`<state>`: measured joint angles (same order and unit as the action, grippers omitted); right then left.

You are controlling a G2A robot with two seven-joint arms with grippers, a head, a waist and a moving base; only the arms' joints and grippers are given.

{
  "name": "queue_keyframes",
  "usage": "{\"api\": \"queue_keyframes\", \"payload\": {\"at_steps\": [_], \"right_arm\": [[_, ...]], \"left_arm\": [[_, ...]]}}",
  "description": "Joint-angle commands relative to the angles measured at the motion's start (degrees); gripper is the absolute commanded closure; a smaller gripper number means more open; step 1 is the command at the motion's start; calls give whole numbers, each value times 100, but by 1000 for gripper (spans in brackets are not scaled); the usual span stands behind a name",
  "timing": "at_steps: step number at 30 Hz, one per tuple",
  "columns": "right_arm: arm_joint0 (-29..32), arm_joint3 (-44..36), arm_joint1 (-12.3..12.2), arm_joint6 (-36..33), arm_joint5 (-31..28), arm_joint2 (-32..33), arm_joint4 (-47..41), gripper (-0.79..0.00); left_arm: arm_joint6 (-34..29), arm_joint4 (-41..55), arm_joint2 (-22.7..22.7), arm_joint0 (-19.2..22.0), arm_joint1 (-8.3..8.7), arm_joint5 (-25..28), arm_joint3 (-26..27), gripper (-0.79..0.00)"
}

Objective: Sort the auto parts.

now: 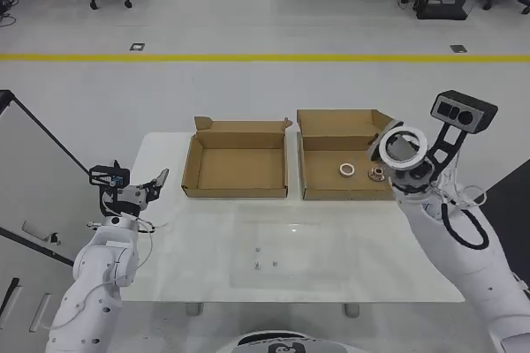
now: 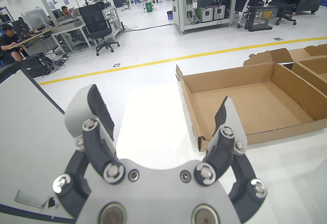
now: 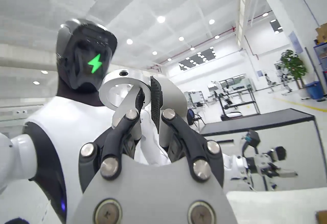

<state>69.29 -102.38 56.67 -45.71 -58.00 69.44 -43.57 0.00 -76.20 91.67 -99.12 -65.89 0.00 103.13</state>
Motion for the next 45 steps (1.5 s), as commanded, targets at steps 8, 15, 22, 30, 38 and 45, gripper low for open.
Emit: {"api": "queue_keyframes", "payload": {"at_steps": [8,15,22,30,38,45], "right_arm": [[296,-285,510,587,0,438,2007,0],[383,-130,718,498,0,165,1111,0],[257,234,763,-169,112,-172,-867,0],[199,309,768,-583,525,-54,-1660,0],[220,242,771,-58,0,234,208,0],[351,38,902,-36,0,757,1697,0]], "left_arm": [[0,0,0,0,0,0,0,-785],[0,0,0,0,0,0,0,-785],[0,0,0,0,0,0,0,-785],[0,0,0,0,0,0,0,-785],[0,0,0,0,0,0,0,-785],[0,0,0,0,0,0,0,-785]]}}
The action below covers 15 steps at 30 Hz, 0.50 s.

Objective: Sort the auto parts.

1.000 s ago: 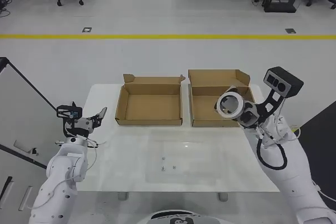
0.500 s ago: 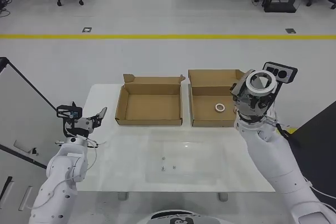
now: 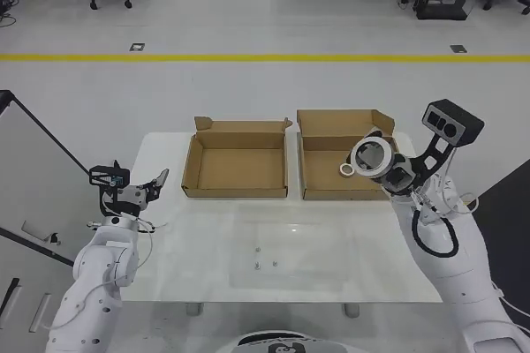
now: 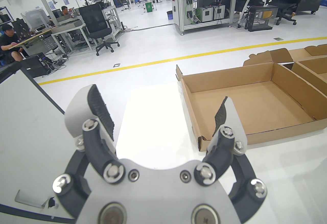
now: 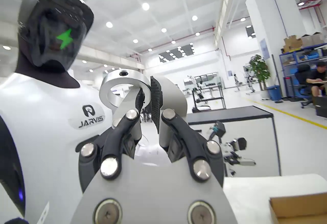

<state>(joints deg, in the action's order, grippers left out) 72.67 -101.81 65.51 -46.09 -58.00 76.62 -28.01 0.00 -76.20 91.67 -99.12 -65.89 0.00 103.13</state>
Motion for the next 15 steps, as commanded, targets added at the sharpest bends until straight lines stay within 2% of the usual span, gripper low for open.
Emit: {"api": "queue_keyframes", "payload": {"at_steps": [1,5,8,15], "right_arm": [[28,-52,47,24,0,110,358,0],[126,-130,167,239,0,123,688,0],[158,-115,231,254,0,59,598,0],[145,163,283,-20,0,-210,-601,0]], "left_arm": [[0,0,0,0,0,0,0,-785],[0,0,0,0,0,0,0,-785],[0,0,0,0,0,0,0,-785],[0,0,0,0,0,0,0,-785]]}}
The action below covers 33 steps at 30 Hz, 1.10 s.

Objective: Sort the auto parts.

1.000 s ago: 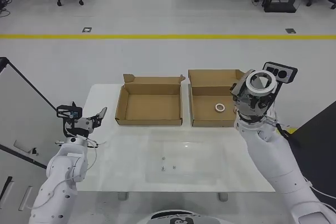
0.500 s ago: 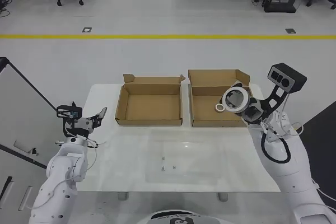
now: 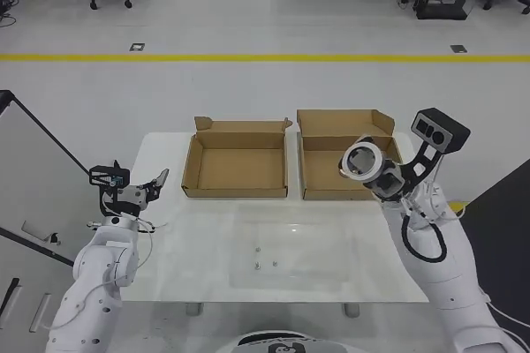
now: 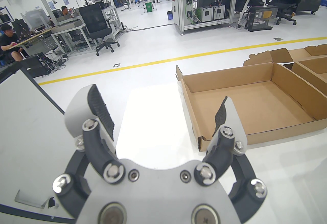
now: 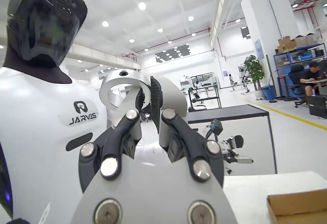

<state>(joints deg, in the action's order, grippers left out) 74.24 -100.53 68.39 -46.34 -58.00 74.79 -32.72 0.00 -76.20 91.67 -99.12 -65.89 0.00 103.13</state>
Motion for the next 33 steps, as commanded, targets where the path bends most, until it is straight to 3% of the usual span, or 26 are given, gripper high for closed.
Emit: {"api": "queue_keyframes", "payload": {"at_steps": [1,7,28,33], "right_arm": [[-29,79,-14,5,0,-67,-235,0],[-123,195,-92,-131,136,-320,-962,0],[-123,195,-92,-131,136,-320,-962,0],[-94,344,-129,174,251,191,-38,0]], "left_arm": [[0,0,0,0,0,0,0,-785],[0,0,0,0,0,0,0,-785],[0,0,0,0,0,0,0,-785],[0,0,0,0,0,0,0,-785]]}}
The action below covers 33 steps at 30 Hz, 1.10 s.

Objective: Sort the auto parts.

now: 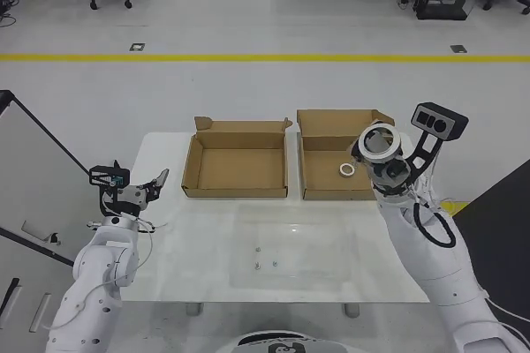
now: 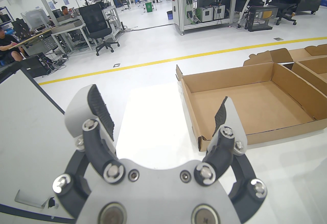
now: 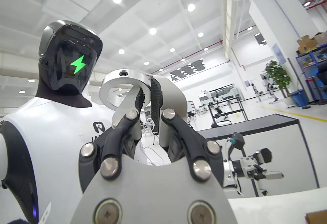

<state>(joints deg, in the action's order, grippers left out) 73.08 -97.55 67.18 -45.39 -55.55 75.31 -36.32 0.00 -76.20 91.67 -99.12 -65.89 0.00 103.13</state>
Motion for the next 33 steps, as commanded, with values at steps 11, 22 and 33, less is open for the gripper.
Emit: {"api": "queue_keyframes", "payload": {"at_steps": [11,22,33], "right_arm": [[167,444,-110,853,428,1529,4369,0],[-36,337,-174,1852,543,1844,8611,0],[-1110,684,-217,2042,246,882,11109,0]], "left_arm": [[0,0,0,0,0,0,0,-785],[0,0,0,0,0,0,0,-785],[0,0,0,0,0,0,0,-785]]}}
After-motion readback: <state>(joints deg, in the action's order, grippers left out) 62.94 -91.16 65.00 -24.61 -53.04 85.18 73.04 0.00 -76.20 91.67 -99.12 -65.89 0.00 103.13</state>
